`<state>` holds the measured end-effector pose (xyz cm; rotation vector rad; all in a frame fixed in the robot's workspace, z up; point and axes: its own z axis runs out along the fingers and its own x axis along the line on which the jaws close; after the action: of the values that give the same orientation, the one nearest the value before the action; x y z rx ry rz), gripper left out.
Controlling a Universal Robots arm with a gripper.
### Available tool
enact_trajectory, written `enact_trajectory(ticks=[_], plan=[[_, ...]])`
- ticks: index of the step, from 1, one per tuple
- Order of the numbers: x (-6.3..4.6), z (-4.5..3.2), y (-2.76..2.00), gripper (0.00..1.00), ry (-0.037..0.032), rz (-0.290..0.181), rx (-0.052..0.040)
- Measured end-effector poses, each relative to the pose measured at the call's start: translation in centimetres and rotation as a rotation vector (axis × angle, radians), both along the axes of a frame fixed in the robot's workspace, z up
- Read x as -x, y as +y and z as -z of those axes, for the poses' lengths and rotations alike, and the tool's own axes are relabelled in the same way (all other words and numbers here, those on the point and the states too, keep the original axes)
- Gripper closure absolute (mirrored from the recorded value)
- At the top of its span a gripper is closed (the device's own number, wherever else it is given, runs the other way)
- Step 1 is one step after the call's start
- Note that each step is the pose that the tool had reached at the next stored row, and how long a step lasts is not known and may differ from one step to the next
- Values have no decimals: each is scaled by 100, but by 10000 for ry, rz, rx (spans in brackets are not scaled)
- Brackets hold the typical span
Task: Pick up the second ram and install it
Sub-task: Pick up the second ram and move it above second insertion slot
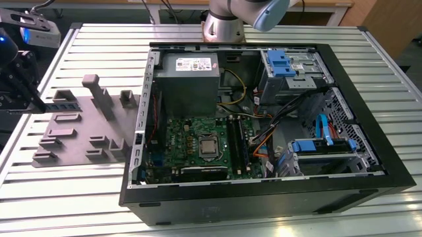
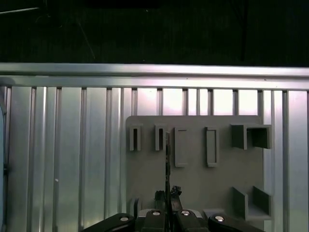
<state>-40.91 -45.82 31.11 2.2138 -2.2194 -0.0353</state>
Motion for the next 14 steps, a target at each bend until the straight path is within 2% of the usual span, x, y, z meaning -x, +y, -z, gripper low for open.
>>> enact_trajectory(ticks=[1, 2, 14], plan=[[0, -12, 0, 86, 0, 0, 0], [0, -62, 0, 86, 0, 0, -1], [0, -190, 0, 86, 0, 0, -1]])
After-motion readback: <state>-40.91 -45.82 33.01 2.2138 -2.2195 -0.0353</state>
